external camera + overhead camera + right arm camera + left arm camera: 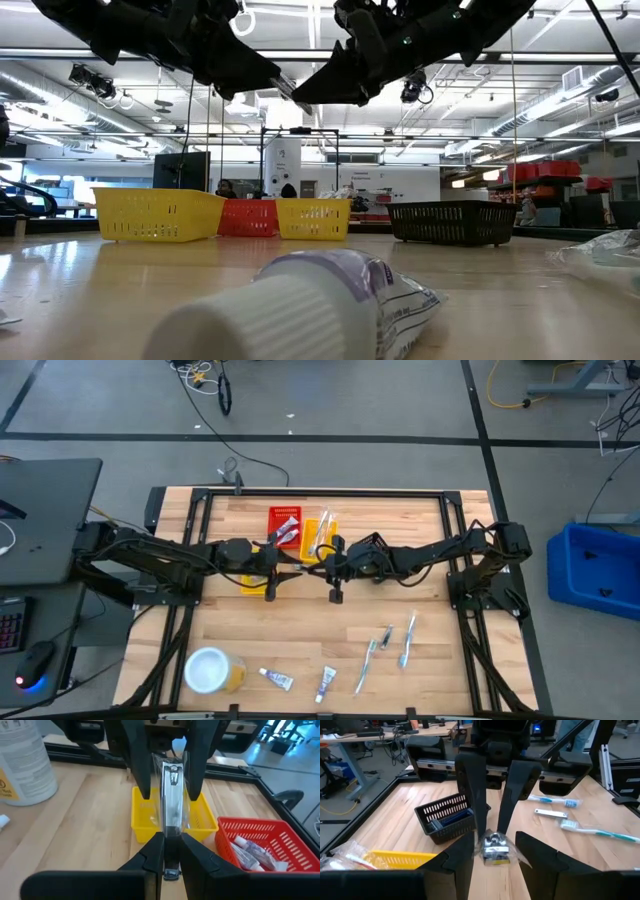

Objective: Pick & Place Travel size toiletries
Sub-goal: Put the nail cutter into the left yellow bin

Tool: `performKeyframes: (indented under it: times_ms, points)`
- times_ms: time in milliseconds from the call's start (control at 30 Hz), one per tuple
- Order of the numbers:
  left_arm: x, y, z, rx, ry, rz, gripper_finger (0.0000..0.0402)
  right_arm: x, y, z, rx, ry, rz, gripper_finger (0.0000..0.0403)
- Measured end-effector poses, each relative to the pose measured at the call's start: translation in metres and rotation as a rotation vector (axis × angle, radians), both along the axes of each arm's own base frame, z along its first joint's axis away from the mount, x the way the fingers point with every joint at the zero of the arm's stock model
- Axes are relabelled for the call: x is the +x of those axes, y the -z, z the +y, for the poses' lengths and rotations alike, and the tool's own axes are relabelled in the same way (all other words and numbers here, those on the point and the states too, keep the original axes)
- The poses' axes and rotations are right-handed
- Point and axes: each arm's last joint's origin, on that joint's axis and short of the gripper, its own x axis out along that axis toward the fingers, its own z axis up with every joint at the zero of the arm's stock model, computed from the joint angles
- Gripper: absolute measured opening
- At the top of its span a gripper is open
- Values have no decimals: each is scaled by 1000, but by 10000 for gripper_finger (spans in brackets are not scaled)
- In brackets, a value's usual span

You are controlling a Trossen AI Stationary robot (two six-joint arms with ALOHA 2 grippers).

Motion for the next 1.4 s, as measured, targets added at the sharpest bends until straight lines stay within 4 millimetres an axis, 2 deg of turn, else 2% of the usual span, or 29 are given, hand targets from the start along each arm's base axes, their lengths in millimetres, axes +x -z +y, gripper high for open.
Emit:
performKeyframes:
  times_ms: [333,633,733,867,1100,1233,1400]
  points:
    - [0,0,0,9,2,0,150,0,-1,0,-6,-6,-8,53]
    - [0,0,1,25,-15,2,69,0,-1,0,-10,-5,-7,54]
    - [0,0,1,24,-20,2,67,0,0,0,-13,-6,-5,63]
    - [-1,3,1,23,-21,31,67,-1,2,0,-7,-5,26,91]
    - [-5,16,2,-22,-86,165,68,-5,11,-1,31,16,120,166]
    - [-9,17,5,-19,-205,196,67,-7,14,-1,60,32,154,196]
    - [-24,7,10,-77,-386,238,77,-8,16,-1,109,58,170,213]
